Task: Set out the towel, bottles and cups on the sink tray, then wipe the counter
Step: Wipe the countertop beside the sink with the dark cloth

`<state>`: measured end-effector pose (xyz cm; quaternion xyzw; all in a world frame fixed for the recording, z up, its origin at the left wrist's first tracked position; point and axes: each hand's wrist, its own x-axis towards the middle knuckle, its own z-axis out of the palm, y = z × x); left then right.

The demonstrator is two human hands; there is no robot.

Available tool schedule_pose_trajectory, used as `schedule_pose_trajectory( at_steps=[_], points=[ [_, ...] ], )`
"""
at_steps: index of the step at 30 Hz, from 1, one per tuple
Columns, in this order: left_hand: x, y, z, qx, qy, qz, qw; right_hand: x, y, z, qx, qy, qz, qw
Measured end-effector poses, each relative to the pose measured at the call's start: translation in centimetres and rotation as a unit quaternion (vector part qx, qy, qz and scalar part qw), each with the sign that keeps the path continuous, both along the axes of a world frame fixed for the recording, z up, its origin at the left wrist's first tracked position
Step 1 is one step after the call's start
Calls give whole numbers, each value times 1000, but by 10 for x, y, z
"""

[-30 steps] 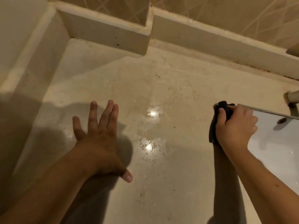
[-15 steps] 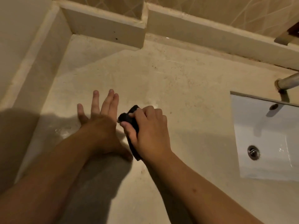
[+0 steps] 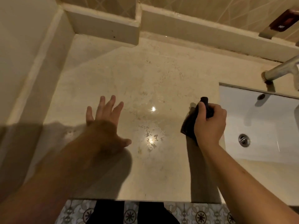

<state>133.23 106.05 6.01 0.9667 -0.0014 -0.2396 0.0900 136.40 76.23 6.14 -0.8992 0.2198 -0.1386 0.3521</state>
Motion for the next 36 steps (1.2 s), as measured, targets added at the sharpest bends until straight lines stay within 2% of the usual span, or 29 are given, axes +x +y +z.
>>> schedule_pose_trajectory(
  at_steps=[2,4,7,9,12,16,22,24,27,29,31,34,36],
  points=[
    [-23,-14,2,-9,-10,-4,1000,-21,47,4,58,-14,53,997],
    [-48,-27,4,-47,12,18,999,-47,93,1,57,-13,158,986],
    [-72,-40,-3,-69,20,33,997,-75,131,-13,-25,30,304,952],
    [-78,-43,-7,-49,10,35,998,-79,131,-21,-44,52,351,934],
    [-78,-44,-10,-17,5,39,999,-70,106,-29,-100,19,406,908],
    [-75,-48,-12,-9,9,47,999,-51,39,-34,-98,-30,337,936],
    [-69,-50,-3,-30,49,55,997,-5,-82,-17,-140,23,142,980],
    [-69,-50,1,-38,64,50,996,-4,-92,-9,-113,27,80,990],
    [-68,-50,4,-41,75,44,995,-23,-59,3,-14,-12,35,999],
    [-68,-50,5,-39,75,40,996,-45,-12,9,19,-36,88,995],
    [-68,-50,7,-30,67,35,997,-70,35,6,7,-25,209,978],
    [-70,-50,5,-17,44,29,998,-97,79,-7,-26,-13,380,924],
    [-72,-49,2,-17,33,31,999,-101,78,-16,-75,-40,433,897]
  ],
)
